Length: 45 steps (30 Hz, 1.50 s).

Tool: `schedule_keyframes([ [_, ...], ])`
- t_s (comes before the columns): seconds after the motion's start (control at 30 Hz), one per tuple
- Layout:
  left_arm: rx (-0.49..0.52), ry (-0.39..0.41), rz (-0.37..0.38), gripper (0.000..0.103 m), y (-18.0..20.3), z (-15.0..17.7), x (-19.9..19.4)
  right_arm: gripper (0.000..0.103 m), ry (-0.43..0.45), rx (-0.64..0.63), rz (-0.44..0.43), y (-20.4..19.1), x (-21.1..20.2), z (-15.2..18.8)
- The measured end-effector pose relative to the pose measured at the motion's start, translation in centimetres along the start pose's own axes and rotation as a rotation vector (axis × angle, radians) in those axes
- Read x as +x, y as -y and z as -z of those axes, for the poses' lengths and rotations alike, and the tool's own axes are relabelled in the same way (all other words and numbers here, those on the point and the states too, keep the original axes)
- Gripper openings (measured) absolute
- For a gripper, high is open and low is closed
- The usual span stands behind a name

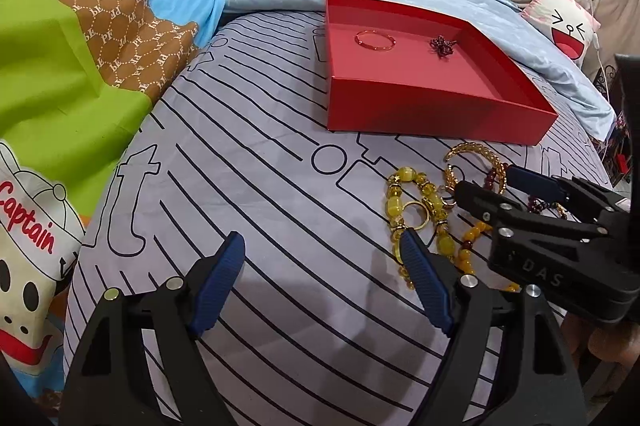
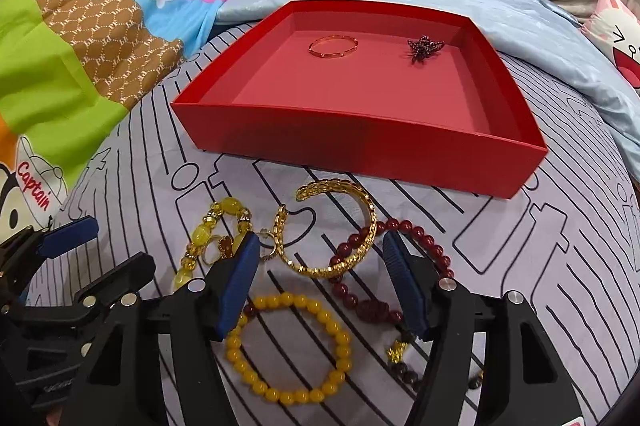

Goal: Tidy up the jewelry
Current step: 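Withdraw both tools from the tray back over the remaining bracelets, then close the left tool on the yellow glass-bead bracelet while the right tool grasps the gold twisted cuff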

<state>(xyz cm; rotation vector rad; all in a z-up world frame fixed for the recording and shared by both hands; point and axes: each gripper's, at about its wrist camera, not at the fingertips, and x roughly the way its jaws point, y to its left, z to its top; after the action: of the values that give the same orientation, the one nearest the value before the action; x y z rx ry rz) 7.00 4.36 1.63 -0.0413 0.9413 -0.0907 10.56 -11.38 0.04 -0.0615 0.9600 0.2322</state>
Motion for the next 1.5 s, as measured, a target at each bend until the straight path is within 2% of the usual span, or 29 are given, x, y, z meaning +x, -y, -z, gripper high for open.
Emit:
schedule_keyframes([
  [0.13, -0.005, -0.007, 0.0, 0.076, -0.1, -0.1, 0.3, 0.059, -0.003, 0.0, 0.004, 0.2, 0.5, -0.1],
  [0.17, -0.007, -0.01, 0.001, 0.076, -0.2, -0.1, 0.4, 0.053, 0.002, 0.001, 0.004, 0.3, 0.4, -0.1],
  [0.33, -0.001, -0.01, 0.011, 0.076, 0.1, 0.0, 0.4, 0.052, 0.027, 0.027, -0.004, 1.3, -0.5, 0.1],
  [0.57, 0.024, -0.008, 0.041, 0.076, 1.3, 0.2, 0.1, 0.052, 0.081, 0.104, -0.009, 4.0, -4.3, 1.3],
  [0.8, 0.054, -0.017, 0.054, 0.075, 2.8, 0.8, 0.4, 0.052, 0.086, 0.153, -0.008, 5.3, -6.3, 3.1],
  [1.03, 0.072, -0.017, 0.044, 0.058, 2.9, 1.0, 0.9, 0.053, 0.087, 0.169, -0.022, 5.5, -6.8, 3.7],
  [1.2, 0.108, -0.005, 0.029, 0.049, 3.6, 1.2, 1.4, 0.053, 0.09, 0.167, -0.031, 5.3, -6.8, 3.7],
  [1.33, 0.132, 0.009, 0.03, 0.028, 4.2, 1.1, 1.4, 0.053, 0.086, 0.168, -0.035, 5.2, -6.7, 3.8],
  [1.43, 0.132, 0.001, 0.066, 0.01, 4.3, 0.9, 1.4, 0.053, 0.085, 0.168, -0.036, 5.1, -6.7, 3.8],
  [1.5, 0.128, -0.009, 0.092, 0.009, 4.4, 0.9, 1.4, 0.053, 0.085, 0.169, -0.037, 5.1, -6.7, 3.9],
])
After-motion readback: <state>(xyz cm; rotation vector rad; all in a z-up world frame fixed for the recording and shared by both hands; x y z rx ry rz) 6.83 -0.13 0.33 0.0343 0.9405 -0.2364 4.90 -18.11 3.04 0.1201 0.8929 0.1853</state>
